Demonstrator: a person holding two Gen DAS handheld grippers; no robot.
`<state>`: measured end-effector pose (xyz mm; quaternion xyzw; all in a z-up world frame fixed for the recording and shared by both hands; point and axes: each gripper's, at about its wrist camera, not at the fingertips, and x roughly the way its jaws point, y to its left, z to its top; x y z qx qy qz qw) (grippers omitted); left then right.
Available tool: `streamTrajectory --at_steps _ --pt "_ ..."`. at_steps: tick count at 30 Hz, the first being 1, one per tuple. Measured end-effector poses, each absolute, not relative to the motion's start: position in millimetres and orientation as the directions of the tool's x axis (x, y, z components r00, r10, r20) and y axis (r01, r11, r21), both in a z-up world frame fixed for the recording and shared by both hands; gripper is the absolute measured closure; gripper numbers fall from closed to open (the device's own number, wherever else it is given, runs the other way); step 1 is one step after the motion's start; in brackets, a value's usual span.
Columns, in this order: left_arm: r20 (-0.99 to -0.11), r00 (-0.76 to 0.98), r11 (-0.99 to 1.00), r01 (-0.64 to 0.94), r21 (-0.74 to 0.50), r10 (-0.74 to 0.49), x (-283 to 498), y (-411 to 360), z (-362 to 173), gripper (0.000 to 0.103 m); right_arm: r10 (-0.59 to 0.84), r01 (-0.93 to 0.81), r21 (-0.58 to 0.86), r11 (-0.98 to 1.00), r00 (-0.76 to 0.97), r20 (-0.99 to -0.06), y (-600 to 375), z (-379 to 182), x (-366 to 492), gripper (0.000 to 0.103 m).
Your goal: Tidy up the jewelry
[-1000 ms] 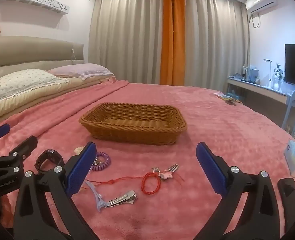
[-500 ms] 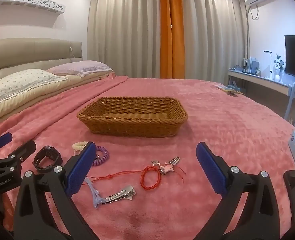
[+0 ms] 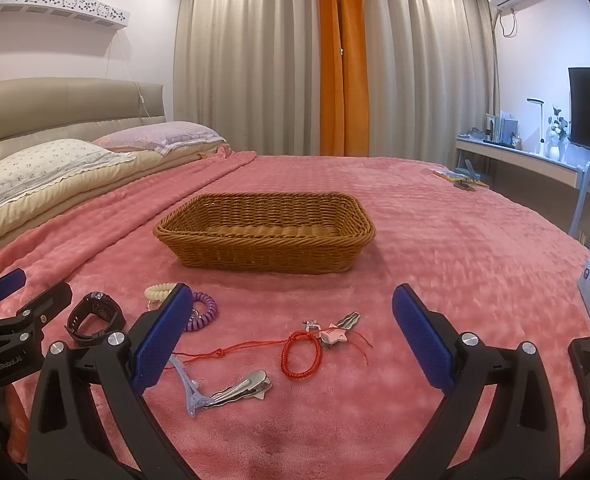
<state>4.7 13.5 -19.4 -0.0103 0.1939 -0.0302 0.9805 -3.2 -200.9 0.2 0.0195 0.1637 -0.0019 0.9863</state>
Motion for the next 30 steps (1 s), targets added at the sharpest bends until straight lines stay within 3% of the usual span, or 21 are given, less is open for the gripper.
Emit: streamTrajectory --at_steps 30 --pt "-0.387 0.92 0.998 0.053 -0.034 -0.062 3.1 13.5 -23.8 0.007 0.003 0.009 0.038 0.999 0.945 -0.327 -200.4 -0.9 -2.7 0.008"
